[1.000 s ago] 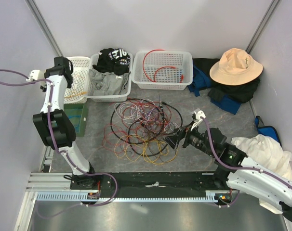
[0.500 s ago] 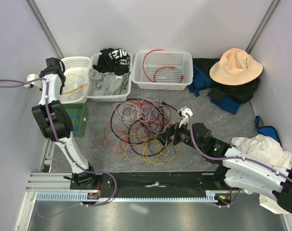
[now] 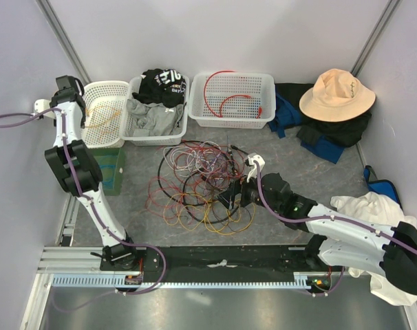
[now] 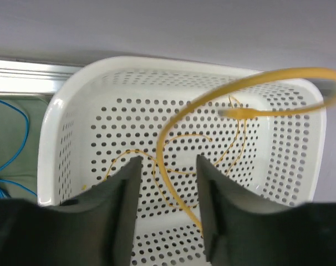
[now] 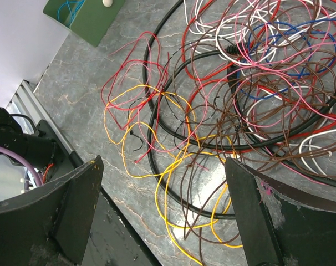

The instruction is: Untangle the cables

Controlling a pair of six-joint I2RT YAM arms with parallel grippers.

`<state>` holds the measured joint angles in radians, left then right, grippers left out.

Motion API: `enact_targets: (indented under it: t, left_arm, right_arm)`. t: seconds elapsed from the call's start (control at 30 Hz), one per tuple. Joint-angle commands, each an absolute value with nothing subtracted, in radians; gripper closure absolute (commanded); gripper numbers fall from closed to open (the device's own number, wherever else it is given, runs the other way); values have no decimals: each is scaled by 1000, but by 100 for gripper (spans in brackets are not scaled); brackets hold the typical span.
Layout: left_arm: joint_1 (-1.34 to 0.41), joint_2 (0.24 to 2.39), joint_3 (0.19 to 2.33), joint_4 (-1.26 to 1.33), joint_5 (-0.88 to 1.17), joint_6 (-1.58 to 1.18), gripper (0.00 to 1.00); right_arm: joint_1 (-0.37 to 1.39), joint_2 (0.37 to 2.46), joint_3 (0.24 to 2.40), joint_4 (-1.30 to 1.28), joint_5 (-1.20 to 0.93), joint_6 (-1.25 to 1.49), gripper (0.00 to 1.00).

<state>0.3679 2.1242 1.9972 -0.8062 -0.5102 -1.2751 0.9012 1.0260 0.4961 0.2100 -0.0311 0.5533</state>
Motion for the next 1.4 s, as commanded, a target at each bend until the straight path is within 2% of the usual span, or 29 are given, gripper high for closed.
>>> enact_targets:
  t: [0.0, 0.1, 0.17, 0.43, 0.5, 0.7, 0.83, 0.93, 1.0, 1.17, 1.37]
  left_arm:
    - [370, 2134, 2004, -787, -417, -1186, 39]
    - [370, 2092, 1945, -781, -391, -1180, 28]
    - [364, 2050, 1915, -781, -377, -1166, 24]
    - [266, 1780, 1533, -717, -319, -1100, 17]
    - [213, 1674, 1420, -710, -337, -1104, 9]
    - [155, 1421, 1212, -626, -333, -1092, 1]
    - [82, 1237, 1134, -589, -301, -1048, 1]
    - [-99, 1111, 1023, -484, -291, -982, 3]
    - [-262, 1066, 924, -387, -291, -947, 8]
    - [-535, 1051, 825, -365, -285, -888, 15]
    - [-696, 1020, 752, -380, -301, -894, 18]
  right_arm:
    - [904, 1012, 537, 255, -52, 557, 2]
    - [905, 980, 520, 252, -60, 572, 2]
    - [904, 951, 511, 249, -61, 577, 2]
    - [905, 842, 488, 201, -6, 543, 2]
    - [904, 835, 489, 195, -6, 540, 2]
    - [904, 833, 471, 206, -6, 563, 2]
    - [904, 837, 439, 212, 53, 560, 2]
    - [904, 903, 437, 196, 118, 558, 2]
    - [904, 951, 440, 192, 124, 568, 2]
    - [905, 1098, 460, 186, 89, 586, 4]
    - [942, 1132, 440, 120, 118, 584, 11]
